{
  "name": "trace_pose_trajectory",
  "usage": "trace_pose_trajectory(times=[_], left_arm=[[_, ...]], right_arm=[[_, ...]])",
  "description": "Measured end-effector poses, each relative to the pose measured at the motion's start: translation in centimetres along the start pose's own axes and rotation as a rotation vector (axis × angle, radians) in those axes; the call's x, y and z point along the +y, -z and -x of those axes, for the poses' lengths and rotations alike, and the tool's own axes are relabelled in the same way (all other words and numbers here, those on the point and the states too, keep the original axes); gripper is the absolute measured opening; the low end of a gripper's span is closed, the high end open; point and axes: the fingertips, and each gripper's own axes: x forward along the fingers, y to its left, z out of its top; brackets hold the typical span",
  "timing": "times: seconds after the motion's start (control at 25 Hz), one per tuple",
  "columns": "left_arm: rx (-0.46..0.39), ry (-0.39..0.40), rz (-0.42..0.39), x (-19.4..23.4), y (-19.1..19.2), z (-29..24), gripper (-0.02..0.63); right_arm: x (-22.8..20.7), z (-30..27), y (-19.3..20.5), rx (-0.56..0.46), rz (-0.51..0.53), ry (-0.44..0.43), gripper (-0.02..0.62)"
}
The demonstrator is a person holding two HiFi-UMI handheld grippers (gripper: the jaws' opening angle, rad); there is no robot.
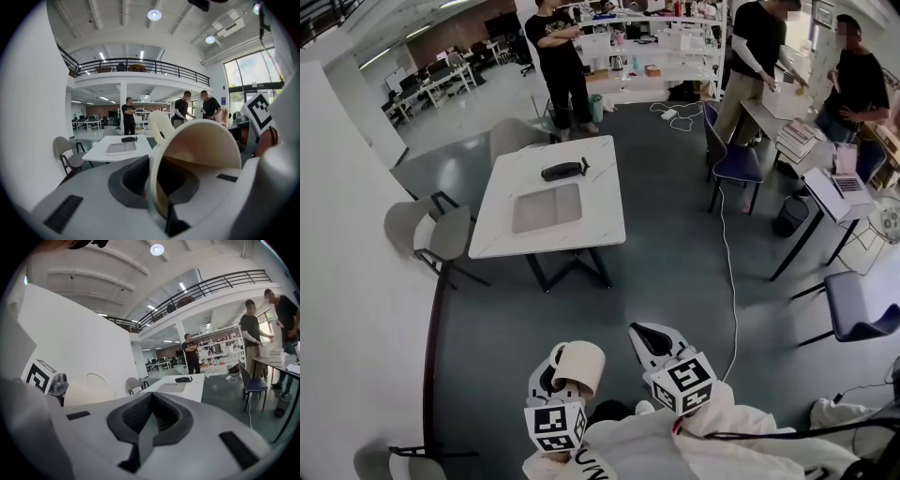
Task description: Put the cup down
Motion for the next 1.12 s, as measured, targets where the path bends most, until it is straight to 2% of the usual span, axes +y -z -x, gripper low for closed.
trace_pose_trajectory(times=[0.4, 0.64, 0.92, 1.12], left_arm=[[-0.01, 0.004, -0.024, -0.8, -1.3, -1.7, 0.048], [-0.015, 0.013, -0.024, 0.4, -1.7, -3.6, 0.048], [-0.003, 0.03, -0.015, 3.4, -2.2, -8.3, 0.048], [0.011, 0.042, -0.009, 6.8, -3.5, -12.6, 0.048]], right_arm=[[-1.7, 0.0, -0.5, -0.011, -0.016, -0.005, 0.005], [-2.6, -1.5, -0.6, -0.009, -0.014, 0.011, 0.005], [-4.5, -6.2, -0.9, 0.014, -0.014, 0.036, 0.005], [-5.7, -11.8, -2.0, 0.03, -0.026, 0.047, 0.005]])
